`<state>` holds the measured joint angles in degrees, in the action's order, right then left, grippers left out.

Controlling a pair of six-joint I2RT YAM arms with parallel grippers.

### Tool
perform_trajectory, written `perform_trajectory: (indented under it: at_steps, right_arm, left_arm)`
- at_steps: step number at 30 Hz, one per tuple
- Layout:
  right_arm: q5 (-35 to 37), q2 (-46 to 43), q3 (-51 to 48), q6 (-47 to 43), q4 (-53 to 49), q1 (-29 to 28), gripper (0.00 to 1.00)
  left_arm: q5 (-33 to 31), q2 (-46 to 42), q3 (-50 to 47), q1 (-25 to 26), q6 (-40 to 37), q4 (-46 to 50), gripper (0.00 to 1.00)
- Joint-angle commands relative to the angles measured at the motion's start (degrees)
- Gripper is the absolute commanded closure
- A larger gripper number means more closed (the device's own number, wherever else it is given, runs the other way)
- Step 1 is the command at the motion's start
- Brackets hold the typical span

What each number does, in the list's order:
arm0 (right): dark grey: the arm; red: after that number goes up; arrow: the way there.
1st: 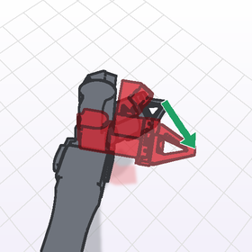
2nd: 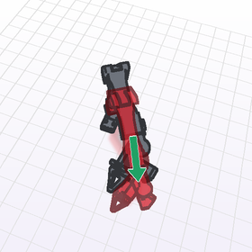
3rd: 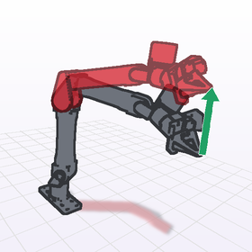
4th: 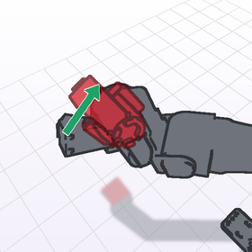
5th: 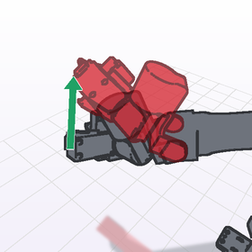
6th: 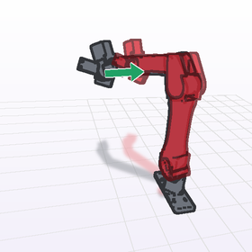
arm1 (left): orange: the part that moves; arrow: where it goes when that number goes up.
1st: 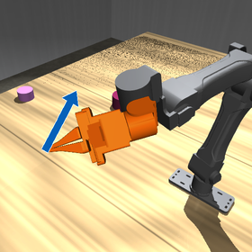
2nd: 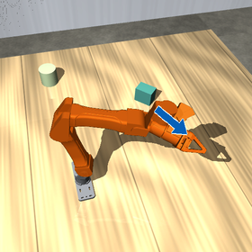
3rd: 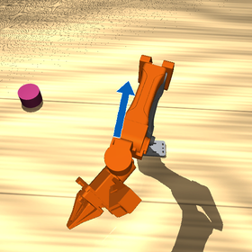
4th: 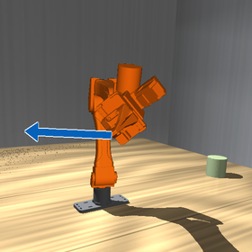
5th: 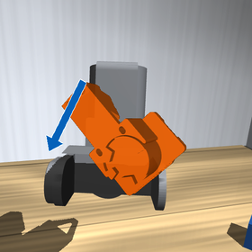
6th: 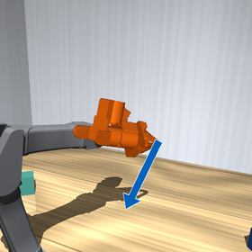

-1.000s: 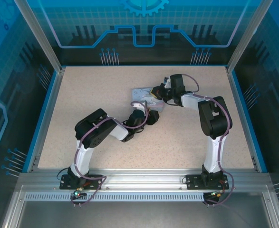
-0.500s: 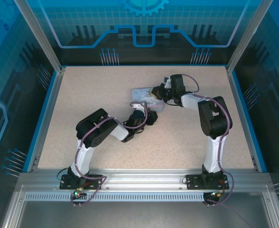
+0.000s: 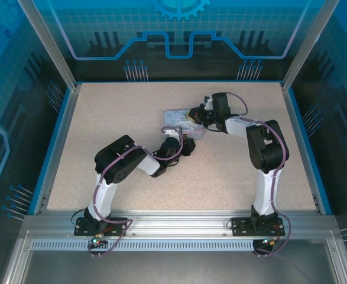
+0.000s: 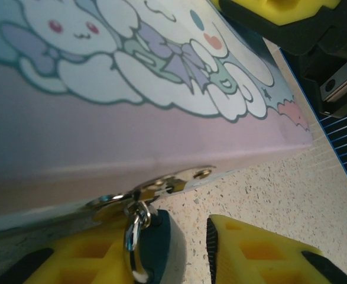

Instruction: Unlock a padlock with a key

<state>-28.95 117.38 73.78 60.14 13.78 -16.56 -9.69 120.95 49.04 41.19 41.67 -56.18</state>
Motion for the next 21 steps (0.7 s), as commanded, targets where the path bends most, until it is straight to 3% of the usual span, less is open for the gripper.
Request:
perform_trajectory:
  at_steps: [1,9,17,21]
  right_arm:
    - [-0.41,1.14,-1.6,-0.64,-1.74,-0.59,1.0]
    - [-0.4,0.68,-1.72,-1.08,-2.27,-0.55,1.0]
    - [-0.84,-0.57,-1.14,-1.8,-3.57,-0.05,1.0]
    - [-1.02,-3.02,0.08,-2.71,-5.86,0.63,1.0]
  left_arm:
    - [0.87,1.71,-1.13,-0.01,1.46,0.21,0.69]
    - [1.15,1.92,-1.72,-0.39,2.04,-1.18,0.8]
    - [2.53,0.41,-3.68,-0.89,4.27,-3.24,0.99]
    - [4.29,-2.54,-4.61,-1.0,5.24,-1.07,1.0]
